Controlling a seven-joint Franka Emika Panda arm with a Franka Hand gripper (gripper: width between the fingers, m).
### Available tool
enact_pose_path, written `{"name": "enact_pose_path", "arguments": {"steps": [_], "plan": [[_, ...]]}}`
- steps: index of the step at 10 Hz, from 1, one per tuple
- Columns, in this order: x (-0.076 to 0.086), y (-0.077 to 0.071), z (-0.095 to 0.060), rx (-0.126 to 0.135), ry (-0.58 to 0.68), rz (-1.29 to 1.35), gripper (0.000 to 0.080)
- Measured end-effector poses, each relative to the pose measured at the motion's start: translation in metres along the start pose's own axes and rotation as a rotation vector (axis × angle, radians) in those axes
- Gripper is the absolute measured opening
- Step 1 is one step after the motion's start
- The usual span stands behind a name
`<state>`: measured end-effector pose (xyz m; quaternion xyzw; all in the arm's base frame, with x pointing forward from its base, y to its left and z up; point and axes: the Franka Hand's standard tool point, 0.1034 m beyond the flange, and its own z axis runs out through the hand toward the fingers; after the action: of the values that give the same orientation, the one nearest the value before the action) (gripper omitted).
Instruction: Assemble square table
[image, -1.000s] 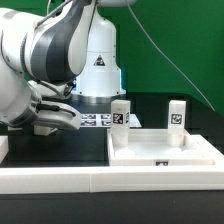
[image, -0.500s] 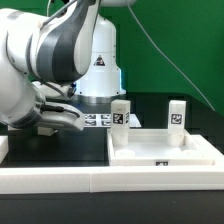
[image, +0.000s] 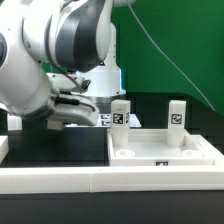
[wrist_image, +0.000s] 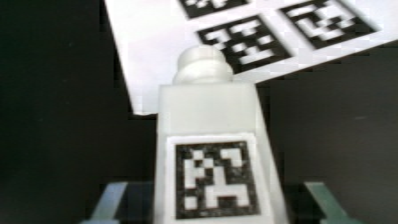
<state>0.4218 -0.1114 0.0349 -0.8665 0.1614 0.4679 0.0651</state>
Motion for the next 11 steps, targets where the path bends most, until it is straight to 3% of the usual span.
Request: {"name": "enact_pose_path", "arguments": {"steps": [1,5,6,7,11], "plan": [[-0.006,-0.005,-0.014,-0.009,-0.005,-0.014,0.0287],[0.005,-0.002,-0.016,-0.013,0.056,-0.012,0.0287],[0.015,-0.004,-0.023,-0.022,0.165,-0.019,0.0287],[0.013,-0.006,-0.025,-0.020,0.241,-0.027,0.0287],[-0.001,-0.042,-0.065,-0.027,0.482,-0.068,0.0287]]}}
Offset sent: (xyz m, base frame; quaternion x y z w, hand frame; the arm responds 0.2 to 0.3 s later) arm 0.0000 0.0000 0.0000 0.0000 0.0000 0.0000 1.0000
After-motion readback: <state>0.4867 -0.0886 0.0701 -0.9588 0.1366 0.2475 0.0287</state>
